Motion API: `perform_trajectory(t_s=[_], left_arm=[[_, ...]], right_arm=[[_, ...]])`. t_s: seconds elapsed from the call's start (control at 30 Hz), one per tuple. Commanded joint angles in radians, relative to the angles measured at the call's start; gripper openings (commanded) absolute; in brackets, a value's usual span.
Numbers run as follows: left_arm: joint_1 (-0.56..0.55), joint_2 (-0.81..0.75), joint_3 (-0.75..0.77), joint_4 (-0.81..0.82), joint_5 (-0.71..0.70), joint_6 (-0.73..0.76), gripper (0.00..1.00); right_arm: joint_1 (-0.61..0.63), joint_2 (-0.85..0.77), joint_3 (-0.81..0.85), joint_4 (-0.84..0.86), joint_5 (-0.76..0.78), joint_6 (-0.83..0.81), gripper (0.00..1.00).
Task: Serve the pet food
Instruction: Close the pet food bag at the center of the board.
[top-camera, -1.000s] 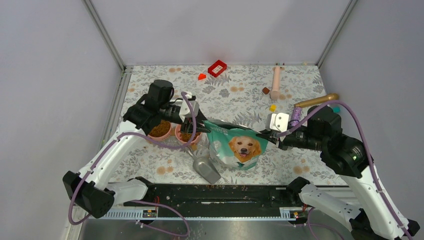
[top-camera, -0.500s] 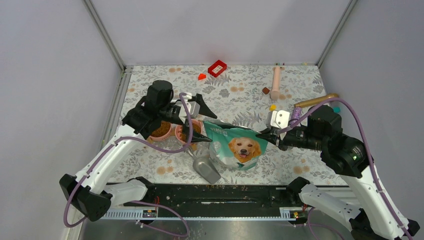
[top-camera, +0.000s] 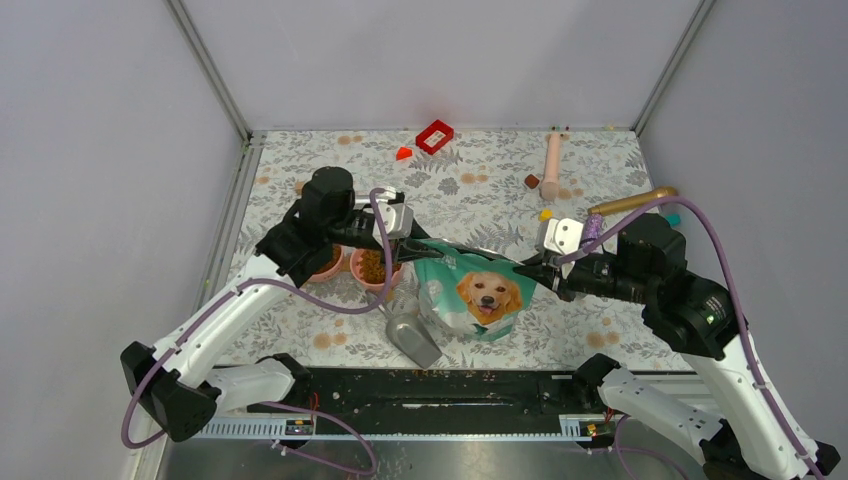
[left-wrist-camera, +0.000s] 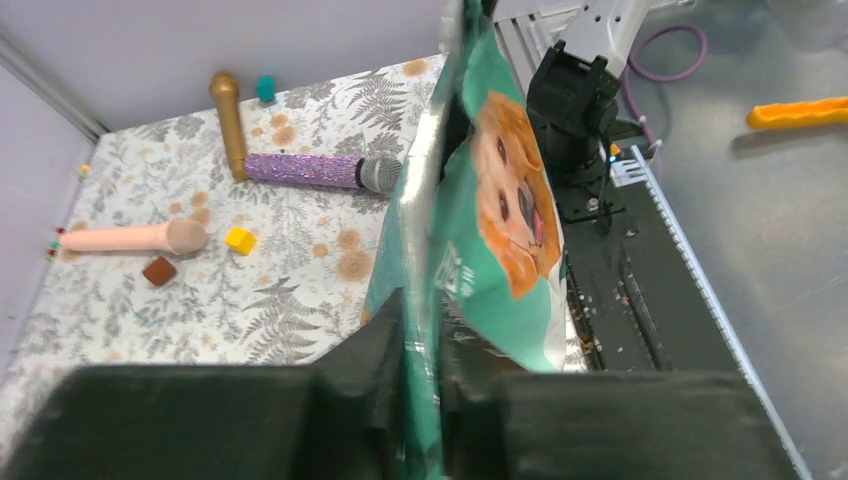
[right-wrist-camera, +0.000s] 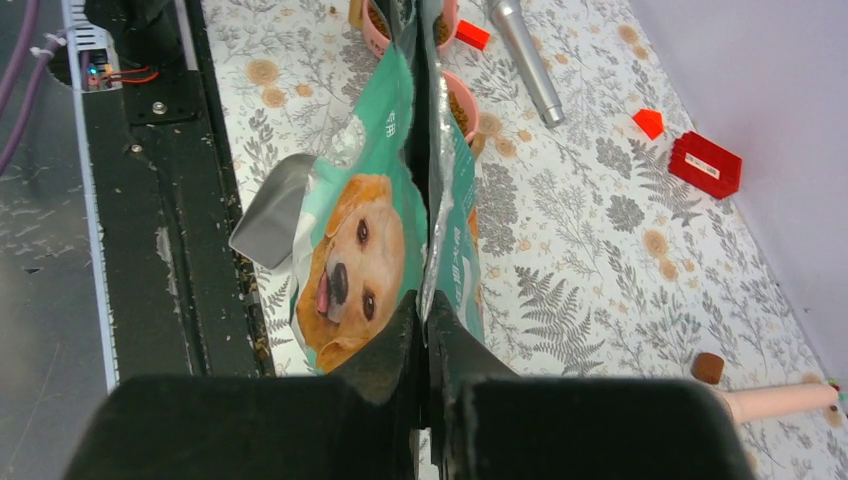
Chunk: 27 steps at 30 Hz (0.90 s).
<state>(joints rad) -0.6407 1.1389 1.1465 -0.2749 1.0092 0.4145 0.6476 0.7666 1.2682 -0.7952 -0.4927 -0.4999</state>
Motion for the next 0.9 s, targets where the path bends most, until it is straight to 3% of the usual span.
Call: perform_trajectory(t_s=[0.0, 0.23, 0.33, 0.4, 0.53, 0.7, 0.87], left_arm=[[-0.005, -0.050, 0.000, 0.031, -0.031, 0.039, 0.00], [0.012, -0.090, 0.027, -0.250, -0.044, 0.268, 0.00], [0.031, -0.085, 0.071, -0.474, 0.024, 0.481, 0.00], [0.033, -0.069, 0.107, -0.548, 0.068, 0.531, 0.00], [0.033, -0.023, 0.156, -0.545, 0.107, 0.478, 0.00], [0.032, -0.011, 0.160, -0.531, 0.121, 0.459, 0.00], [0.032, -0.016, 0.157, -0.521, 0.123, 0.447, 0.00]], right_arm=[[-0.002, -0.024, 0.002, 0.103, 0.034, 0.018, 0.00], [-0.002, -0.058, 0.018, 0.023, 0.147, -0.020, 0.00], [-0.002, -0.079, 0.019, -0.006, 0.165, -0.043, 0.00], [-0.002, -0.058, 0.031, -0.044, 0.126, -0.069, 0.00], [-0.002, 0.056, 0.088, -0.183, 0.009, -0.188, 0.00], [0.000, 0.156, 0.137, -0.231, -0.078, -0.279, 0.05], [0.000, 0.237, 0.223, -0.238, -0.167, -0.281, 0.22]])
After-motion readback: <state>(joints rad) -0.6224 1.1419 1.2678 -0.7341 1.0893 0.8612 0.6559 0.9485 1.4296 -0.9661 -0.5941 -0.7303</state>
